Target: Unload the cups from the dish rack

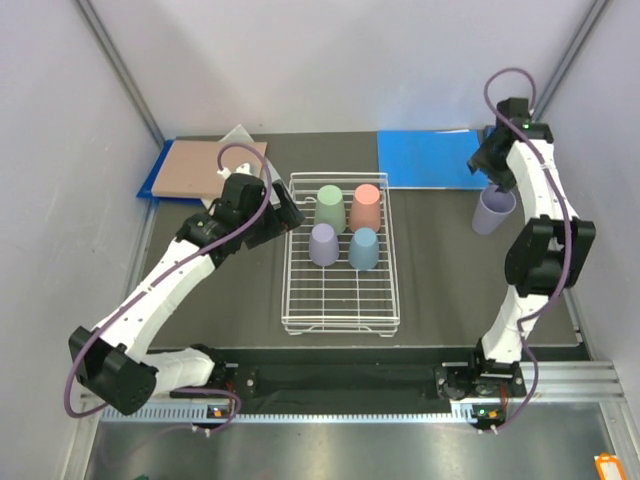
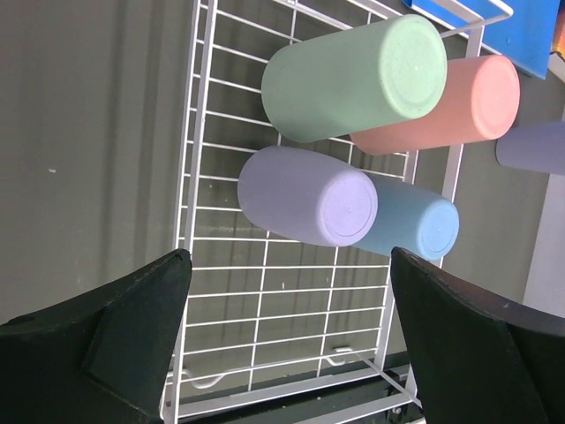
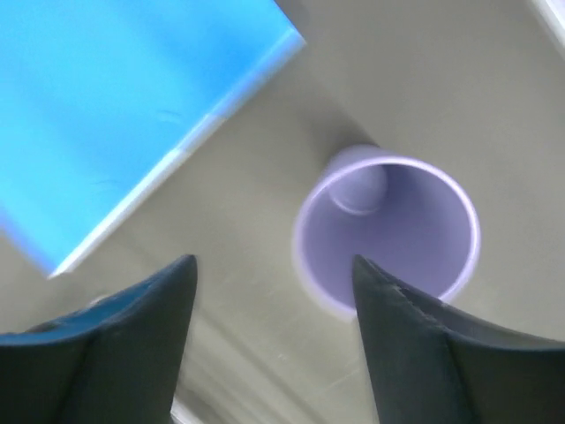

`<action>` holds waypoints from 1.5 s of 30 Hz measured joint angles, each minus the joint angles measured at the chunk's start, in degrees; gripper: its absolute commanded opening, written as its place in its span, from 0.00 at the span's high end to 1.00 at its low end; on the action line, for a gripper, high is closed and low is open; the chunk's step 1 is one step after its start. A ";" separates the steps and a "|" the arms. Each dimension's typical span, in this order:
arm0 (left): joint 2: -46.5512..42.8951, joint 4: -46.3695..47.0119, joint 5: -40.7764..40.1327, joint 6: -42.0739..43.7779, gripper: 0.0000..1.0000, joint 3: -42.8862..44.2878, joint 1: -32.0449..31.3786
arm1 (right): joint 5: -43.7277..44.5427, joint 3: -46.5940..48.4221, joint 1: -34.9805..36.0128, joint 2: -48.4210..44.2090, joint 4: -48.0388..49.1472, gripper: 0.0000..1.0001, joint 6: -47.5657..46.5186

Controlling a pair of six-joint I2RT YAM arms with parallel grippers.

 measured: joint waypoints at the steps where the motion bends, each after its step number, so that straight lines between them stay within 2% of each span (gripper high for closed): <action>1: 0.00 -0.04 -0.11 0.55 0.01 0.11 0.00 | -0.61 1.70 0.31 -1.36 -0.37 0.19 0.07; 2: 0.00 -0.04 -0.28 1.05 0.01 0.26 -0.04 | -1.03 3.43 0.44 -2.45 -0.66 0.13 0.04; 4: 0.00 -0.04 -0.68 2.16 0.01 0.66 -0.33 | -2.08 7.72 1.22 -5.62 -0.11 0.07 -0.17; 6: 0.00 0.04 -1.51 3.74 0.01 1.29 -1.57 | -3.93 8.90 2.86 -10.71 2.38 0.06 -0.35; 8: 0.26 -0.02 -3.23 5.22 0.01 2.14 -3.89 | -6.56 5.60 5.62 -18.14 6.93 0.06 -1.16; 13: 6.08 0.15 -8.96 9.62 0.01 7.32 -13.31 | -14.67 -18.93 15.17 -40.13 25.03 0.01 -2.12; 15: 8.52 0.28 -10.16 10.82 0.01 8.00 -15.30 | -18.49 -28.37 17.03 -46.18 29.11 0.01 -1.99; 21: 12.70 -0.28 -13.79 13.16 0.01 8.00 -15.47 | -21.11 -36.15 22.82 -48.61 31.91 0.00 -2.75; 26: 15.02 0.55 -14.84 14.34 0.01 8.02 -15.34 | -21.88 -37.73 26.01 -51.76 32.28 0.00 -3.19; 31: 21.16 1.57 -13.99 14.49 0.03 8.41 -15.34 | -21.86 -39.12 27.19 -56.00 33.03 0.00 -3.21; 33: 24.15 1.38 -13.20 14.43 0.14 9.20 -15.34 | -21.79 -39.43 27.30 -56.57 32.92 0.00 -3.26; 34: 25.29 1.38 -12.87 14.34 0.27 9.51 -15.34 | -21.70 -39.52 27.34 -56.78 32.61 0.00 -3.28; 37: 26.69 1.38 -12.44 14.45 0.47 9.66 -15.34 | -21.33 -39.85 27.34 -56.98 32.04 0.01 -3.74; 38: 26.64 1.38 -12.50 14.14 0.61 9.81 -15.34 | -21.20 -39.85 27.34 -56.98 31.93 0.01 -3.82; 40: 26.62 1.36 -12.85 13.99 0.76 9.97 -15.34 | -21.05 -39.85 27.34 -57.07 31.65 0.02 -4.15; 41: 26.62 1.27 -13.16 13.92 0.93 9.97 -15.34 | -20.98 -39.85 27.34 -57.13 31.47 0.02 -4.24; 42: 26.60 1.16 -13.42 14.16 1.00 9.97 -15.34 | -20.92 -39.85 27.34 -57.20 31.32 0.00 -4.37; 45: 26.58 -0.13 -13.94 14.19 1.00 10.62 -15.34 | -20.46 -39.85 27.34 -57.29 31.15 0.00 -4.74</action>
